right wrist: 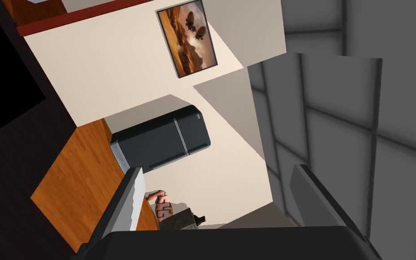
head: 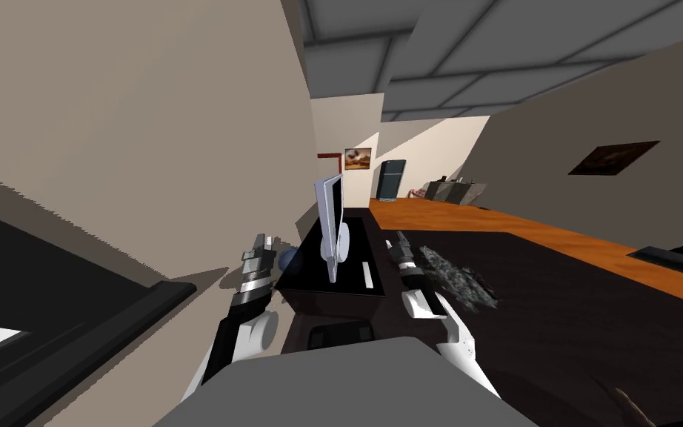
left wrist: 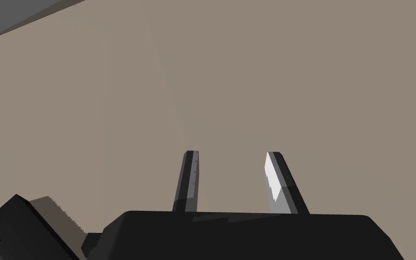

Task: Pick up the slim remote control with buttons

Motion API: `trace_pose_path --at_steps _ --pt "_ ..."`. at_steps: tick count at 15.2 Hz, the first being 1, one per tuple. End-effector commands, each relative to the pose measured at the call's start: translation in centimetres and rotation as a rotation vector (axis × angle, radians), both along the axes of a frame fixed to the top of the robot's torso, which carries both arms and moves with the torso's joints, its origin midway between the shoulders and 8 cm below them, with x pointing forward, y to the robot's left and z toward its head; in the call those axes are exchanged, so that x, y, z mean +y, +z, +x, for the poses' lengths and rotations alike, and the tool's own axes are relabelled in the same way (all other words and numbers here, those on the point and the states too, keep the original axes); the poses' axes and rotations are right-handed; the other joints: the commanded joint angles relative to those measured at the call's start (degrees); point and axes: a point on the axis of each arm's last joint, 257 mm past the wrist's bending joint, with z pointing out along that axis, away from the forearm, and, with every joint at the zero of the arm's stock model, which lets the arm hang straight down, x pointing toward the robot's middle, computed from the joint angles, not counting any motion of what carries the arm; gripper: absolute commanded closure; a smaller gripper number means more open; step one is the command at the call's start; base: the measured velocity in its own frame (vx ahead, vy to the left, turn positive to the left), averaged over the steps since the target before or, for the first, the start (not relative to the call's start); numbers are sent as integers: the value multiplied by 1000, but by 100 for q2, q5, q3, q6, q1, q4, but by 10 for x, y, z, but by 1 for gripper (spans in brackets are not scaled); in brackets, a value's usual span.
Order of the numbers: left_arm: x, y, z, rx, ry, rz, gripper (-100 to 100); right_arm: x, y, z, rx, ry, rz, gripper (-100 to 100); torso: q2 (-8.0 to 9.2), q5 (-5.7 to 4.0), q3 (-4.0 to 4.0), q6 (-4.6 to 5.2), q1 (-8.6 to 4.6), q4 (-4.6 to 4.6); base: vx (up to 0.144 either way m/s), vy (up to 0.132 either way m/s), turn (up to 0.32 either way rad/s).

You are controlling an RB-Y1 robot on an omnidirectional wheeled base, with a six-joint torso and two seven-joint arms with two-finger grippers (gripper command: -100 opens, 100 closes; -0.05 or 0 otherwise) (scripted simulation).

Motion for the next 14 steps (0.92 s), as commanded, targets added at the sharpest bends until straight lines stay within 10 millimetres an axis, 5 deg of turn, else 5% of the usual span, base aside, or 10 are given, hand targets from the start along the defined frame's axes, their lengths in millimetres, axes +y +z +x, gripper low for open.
trace_pose_path --at_steps 1,3,10,13,14 --pt "0 0 0 0 0 0 0 -13 -13 7 45 -4 45 -100 0 0 0 0 0 0 -24 -8 175" --pt "0 0 0 0 0 0 0 -13 -13 7 43 1 62 -100 1 1 1 4 0 1 -11 -8 20" --pt "0 0 0 0 0 0 0 -64 -65 29 197 -52 225 -100 0 0 1 4 -2 0 -17 -10 150" --pt "0 0 0 0 0 0 0 -66 -75 28 215 -53 270 -100 1 0 1 4 -3 1 -18 -12 103" --pt "0 0 0 0 0 0 0 -84 -91 33 261 -83 319 -100 0 0 0 5 -2 0 -17 -6 145"
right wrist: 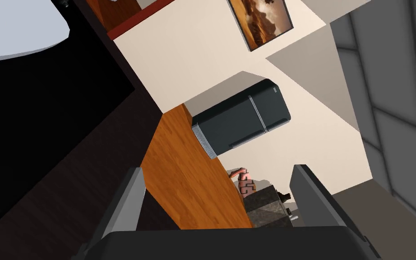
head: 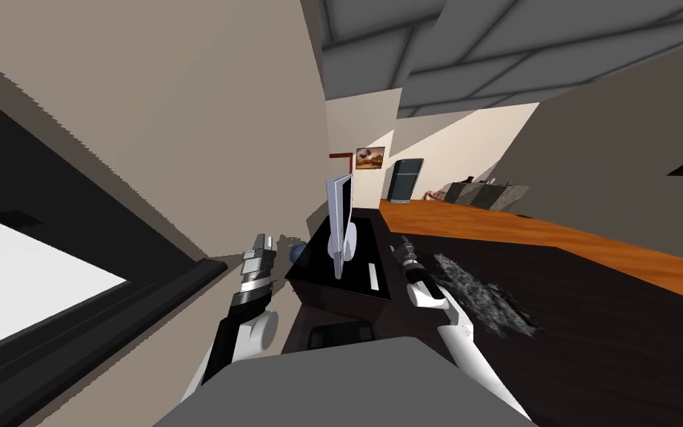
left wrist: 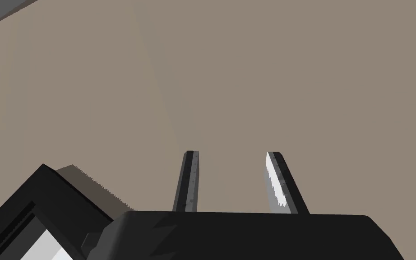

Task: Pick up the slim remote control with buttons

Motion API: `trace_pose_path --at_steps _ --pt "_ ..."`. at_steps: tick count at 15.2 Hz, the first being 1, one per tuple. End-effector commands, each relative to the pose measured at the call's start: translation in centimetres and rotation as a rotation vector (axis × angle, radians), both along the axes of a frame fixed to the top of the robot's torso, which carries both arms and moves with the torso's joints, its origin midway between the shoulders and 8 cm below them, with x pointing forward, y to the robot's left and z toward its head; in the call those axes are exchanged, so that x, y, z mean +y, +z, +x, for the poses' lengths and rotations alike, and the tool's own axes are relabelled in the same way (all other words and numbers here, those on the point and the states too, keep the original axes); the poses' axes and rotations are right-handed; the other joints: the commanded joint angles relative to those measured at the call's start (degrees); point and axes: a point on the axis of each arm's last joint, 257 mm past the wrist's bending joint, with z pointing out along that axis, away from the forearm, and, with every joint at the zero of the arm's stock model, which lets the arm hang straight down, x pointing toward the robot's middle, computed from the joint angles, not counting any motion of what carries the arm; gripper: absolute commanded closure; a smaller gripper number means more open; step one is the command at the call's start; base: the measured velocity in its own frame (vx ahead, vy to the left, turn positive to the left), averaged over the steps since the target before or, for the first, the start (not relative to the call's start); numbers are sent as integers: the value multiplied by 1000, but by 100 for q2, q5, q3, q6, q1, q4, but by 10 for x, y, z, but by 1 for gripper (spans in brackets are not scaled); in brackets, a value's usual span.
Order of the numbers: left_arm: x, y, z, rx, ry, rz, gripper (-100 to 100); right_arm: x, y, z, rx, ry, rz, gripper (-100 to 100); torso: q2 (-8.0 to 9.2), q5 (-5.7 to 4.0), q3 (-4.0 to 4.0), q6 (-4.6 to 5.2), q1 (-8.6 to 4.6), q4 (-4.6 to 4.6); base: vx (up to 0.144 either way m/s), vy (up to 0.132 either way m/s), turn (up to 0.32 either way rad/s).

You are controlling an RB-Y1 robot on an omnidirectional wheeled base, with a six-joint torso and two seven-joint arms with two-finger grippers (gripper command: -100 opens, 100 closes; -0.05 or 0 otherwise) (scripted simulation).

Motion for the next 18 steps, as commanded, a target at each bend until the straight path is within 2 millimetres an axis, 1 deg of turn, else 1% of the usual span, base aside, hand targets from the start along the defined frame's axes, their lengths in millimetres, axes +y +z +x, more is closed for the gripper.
trace_pose_path --at_steps 1,2,3,4,6,7,8,9,10,11,13,14,15,16,17,18 --pt "0 0 0 0 0 0 0 -14 -18 1 45 -24 60 -100 0 0 0 0 0 0 -23 -10 252" --pt "0 0 0 0 0 0 0 -14 -18 1 43 -24 71 -100 0 0 0 -1 0 0 -17 -12 119" --pt "0 0 0 0 0 0 0 -32 -32 4 84 -57 108 -100 1 0 0 3 0 0 -29 -16 208" --pt "0 0 0 0 0 0 0 -34 -40 3 100 -63 133 -100 3 0 2 1 -3 0 -41 -25 190" --pt "0 0 0 0 0 0 0 -34 -40 3 96 -63 152 -100 4 -1 2 3 -3 1 -11 -11 55" --pt "0 0 0 0 0 0 0 -51 -53 4 136 -100 202 -100 0 0 0 5 -1 0 -25 -14 139" --pt "0 0 0 0 0 0 0 -53 -62 2 150 -109 224 -100 2 0 1 1 -3 0 -35 -23 188" --pt "0 0 0 0 0 0 0 -53 -62 2 147 -109 236 -100 5 -1 3 2 -5 1 -23 -18 117" --pt "0 0 0 0 0 0 0 -70 -69 3 171 -144 277 -100 4 -1 2 3 -4 1 -41 -23 235" --pt "0 0 0 0 0 0 0 -73 -82 -1 197 -158 303 -100 6 -1 3 -2 -5 1 -44 -28 252" --pt "0 0 0 0 0 0 0 -73 -84 -1 194 -161 323 -100 5 -1 3 3 -6 1 -15 -15 70" --pt "0 0 0 0 0 0 0 -90 -98 -4 229 -207 377 -100 1 -1 1 5 -3 0 -32 -14 213" --pt "0 0 0 0 0 0 0 -92 -105 -7 243 -217 398 -100 3 -1 2 -1 -3 1 -37 -24 224" --pt "0 0 0 0 0 0 0 -92 -105 -7 238 -218 411 -100 4 -1 3 1 -6 1 -21 -23 96" --pt "0 0 0 0 0 0 0 -108 -118 -10 269 -264 457 -100 3 -1 2 3 -6 1 -40 -28 242" --pt "0 0 0 0 0 0 0 -109 -127 -14 285 -277 482 -100 6 -1 3 -1 -8 1 -45 -36 256"
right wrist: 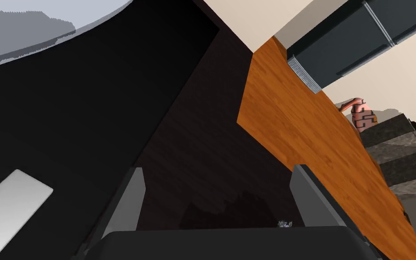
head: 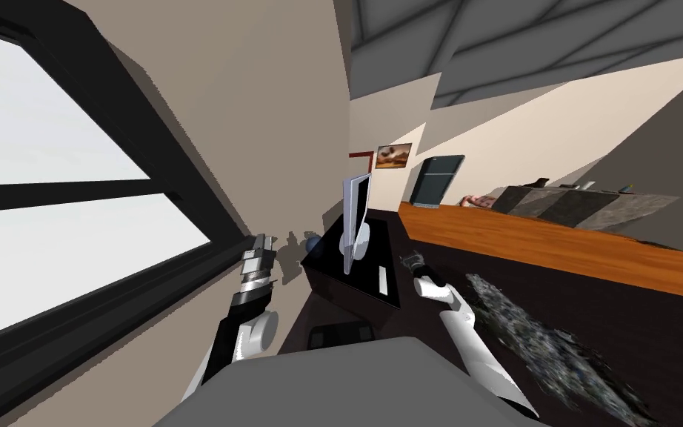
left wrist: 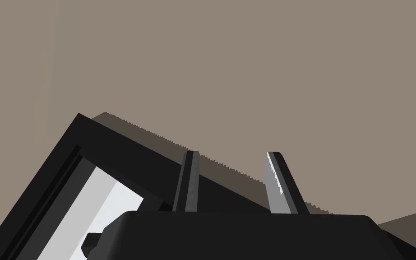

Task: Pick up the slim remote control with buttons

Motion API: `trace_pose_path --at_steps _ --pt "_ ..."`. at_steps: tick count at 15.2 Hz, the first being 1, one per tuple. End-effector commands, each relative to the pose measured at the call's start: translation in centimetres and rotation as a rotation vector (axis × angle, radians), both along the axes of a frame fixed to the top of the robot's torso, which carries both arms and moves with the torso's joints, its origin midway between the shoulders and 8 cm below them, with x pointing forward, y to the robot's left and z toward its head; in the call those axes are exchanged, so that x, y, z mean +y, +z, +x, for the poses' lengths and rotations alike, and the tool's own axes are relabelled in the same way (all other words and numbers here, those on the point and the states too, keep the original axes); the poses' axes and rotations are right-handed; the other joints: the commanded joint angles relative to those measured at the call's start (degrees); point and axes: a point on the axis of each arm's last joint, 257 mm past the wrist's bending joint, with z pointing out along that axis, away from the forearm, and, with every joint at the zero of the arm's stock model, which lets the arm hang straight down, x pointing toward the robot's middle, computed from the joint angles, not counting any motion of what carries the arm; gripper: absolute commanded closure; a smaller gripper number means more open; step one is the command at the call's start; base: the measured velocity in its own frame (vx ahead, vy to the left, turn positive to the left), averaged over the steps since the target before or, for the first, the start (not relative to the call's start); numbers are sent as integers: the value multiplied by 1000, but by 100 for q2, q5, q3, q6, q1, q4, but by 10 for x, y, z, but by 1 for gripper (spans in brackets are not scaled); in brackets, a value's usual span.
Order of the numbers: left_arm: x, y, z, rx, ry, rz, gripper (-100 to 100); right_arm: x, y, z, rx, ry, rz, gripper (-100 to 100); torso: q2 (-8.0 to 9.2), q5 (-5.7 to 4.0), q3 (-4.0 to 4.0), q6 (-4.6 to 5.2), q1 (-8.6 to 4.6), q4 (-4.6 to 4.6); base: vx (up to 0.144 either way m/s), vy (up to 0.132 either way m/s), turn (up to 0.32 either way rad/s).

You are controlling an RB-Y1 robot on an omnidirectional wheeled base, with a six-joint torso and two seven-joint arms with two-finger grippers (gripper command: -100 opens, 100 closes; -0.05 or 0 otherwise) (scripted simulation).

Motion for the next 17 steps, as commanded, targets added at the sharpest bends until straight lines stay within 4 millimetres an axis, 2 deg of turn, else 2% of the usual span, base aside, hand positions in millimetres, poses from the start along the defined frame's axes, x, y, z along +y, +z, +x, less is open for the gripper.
trace_pose_path --at_steps 1,2,3,5,6,7,8,9,11,12,13,17 --pt "0 0 0 0 0 0 0 -8 -12 -6 17 -34 57 -100 0 0 0 0 0 0 -25 -25 125" --pt "0 0 0 0 0 0 0 -8 -12 -6 17 -35 57 -100 -3 0 -1 2 1 0 -3 -3 12" --pt "0 0 0 0 0 0 0 -23 -29 -14 57 -89 114 -100 -8 2 -4 5 7 -1 -17 -3 153" --pt "0 0 0 0 0 0 0 -23 -33 -16 58 -103 145 -100 -5 2 -3 -2 7 -1 -32 -22 219" --pt "0 0 0 0 0 0 0 -37 -44 -22 85 -151 191 -100 -5 2 -3 2 4 -1 -37 -27 258" --pt "0 0 0 0 0 0 0 -37 -53 -27 101 -168 216 -100 -4 1 -2 -2 3 0 -40 -33 255" --pt "0 0 0 0 0 0 0 -38 -54 -27 97 -176 231 -100 -3 1 -1 0 1 0 -25 -28 105" --pt "0 0 0 0 0 0 0 -48 -60 -32 118 -220 274 -100 -4 1 -2 4 1 0 -32 -23 242" --pt "0 0 0 0 0 0 0 -50 -75 -41 134 -252 317 -100 -4 1 -2 -2 2 0 -27 -22 226" --pt "0 0 0 0 0 0 0 -50 -75 -41 134 -252 317 -100 -6 1 -3 3 3 -1 -6 -7 23" --pt "0 0 0 0 0 0 0 -59 -86 -51 160 -310 376 -100 -10 1 -5 5 6 -2 -22 -13 266" --pt "0 0 0 0 0 0 0 -67 -109 -70 196 -402 475 -100 -7 1 -4 0 0 -1 -30 -32 214"
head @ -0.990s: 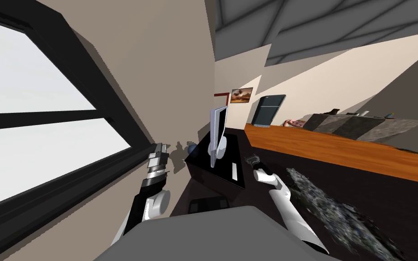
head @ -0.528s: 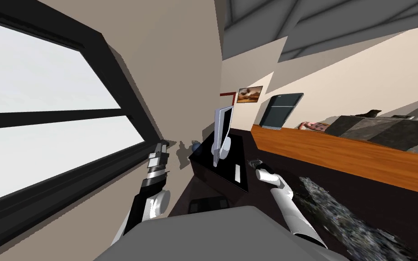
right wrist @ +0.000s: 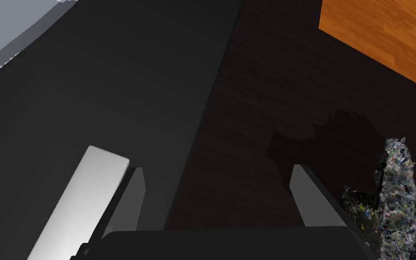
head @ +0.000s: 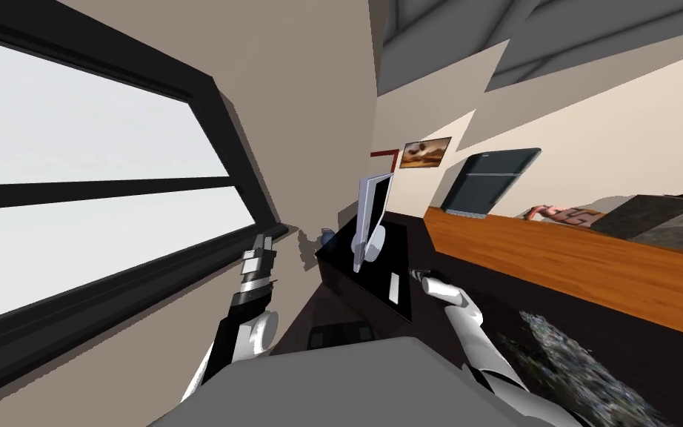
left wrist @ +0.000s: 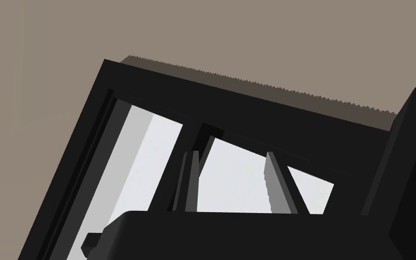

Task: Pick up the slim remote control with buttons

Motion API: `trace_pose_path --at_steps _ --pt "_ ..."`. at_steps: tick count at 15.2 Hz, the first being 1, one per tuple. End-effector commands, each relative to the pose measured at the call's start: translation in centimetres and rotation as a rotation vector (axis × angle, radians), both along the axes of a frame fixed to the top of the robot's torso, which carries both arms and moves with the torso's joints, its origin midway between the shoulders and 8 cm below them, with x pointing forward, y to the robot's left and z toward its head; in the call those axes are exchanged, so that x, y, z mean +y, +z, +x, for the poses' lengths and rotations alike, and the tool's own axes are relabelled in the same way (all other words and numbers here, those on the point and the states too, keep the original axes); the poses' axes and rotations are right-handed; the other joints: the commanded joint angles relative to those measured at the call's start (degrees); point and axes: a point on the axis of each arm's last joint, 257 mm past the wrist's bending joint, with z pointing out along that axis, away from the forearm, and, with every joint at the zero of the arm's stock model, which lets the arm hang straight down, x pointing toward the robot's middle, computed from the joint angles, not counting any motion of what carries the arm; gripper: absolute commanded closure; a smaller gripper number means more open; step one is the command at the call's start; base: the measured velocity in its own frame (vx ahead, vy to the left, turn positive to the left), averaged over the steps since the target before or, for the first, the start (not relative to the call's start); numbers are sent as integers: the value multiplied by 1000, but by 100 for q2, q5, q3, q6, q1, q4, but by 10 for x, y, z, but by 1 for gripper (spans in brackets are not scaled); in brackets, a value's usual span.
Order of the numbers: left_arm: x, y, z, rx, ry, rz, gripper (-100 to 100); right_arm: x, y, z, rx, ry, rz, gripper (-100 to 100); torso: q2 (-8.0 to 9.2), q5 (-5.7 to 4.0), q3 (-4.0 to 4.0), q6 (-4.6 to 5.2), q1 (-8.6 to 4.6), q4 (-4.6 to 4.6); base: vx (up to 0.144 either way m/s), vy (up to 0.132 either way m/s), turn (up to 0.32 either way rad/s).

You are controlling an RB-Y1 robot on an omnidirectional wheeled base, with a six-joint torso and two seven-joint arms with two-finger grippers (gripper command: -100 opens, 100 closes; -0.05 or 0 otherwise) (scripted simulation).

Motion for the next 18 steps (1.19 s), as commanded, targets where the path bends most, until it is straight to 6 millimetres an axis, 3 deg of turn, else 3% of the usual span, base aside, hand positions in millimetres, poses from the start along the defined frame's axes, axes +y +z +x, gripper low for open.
trace_pose_path --at_steps 1,2,4,5,10,11,14,17,18 --pt "0 0 0 0 0 0 0 -2 -12 -10 18 -43 44 -100 0 0 0 0 0 0 -25 -29 146" --pt "0 0 0 0 0 0 0 -9 -24 -22 45 -99 95 -100 -1 0 0 5 0 0 -26 -29 216" --pt "0 0 0 0 0 0 0 -8 -30 -27 52 -123 122 -100 -1 -1 -1 0 0 0 -26 -32 258" --pt "0 0 0 0 0 0 0 -13 -43 -41 83 -182 173 -100 -2 0 -1 4 0 0 -25 -31 237" --pt "0 0 0 0 0 0 0 -12 -62 -63 118 -284 267 -100 -5 -1 -3 2 -2 -1 -21 -31 224" --pt "0 0 0 0 0 0 0 -13 -75 -79 150 -346 320 -100 -5 0 -3 5 0 -1 -23 -37 249" --pt "0 0 0 0 0 0 0 -12 -76 -81 149 -362 334 -100 -1 -1 -1 5 -5 0 -28 -36 152" --pt "0 0 0 0 0 0 0 -9 -89 -98 179 -438 397 -100 -13 0 -7 1 1 -3 -1 -21 231" --pt "0 0 0 0 0 0 0 -5 -99 -114 205 -508 455 -100 -13 1 -7 5 2 -3 -11 -31 218"
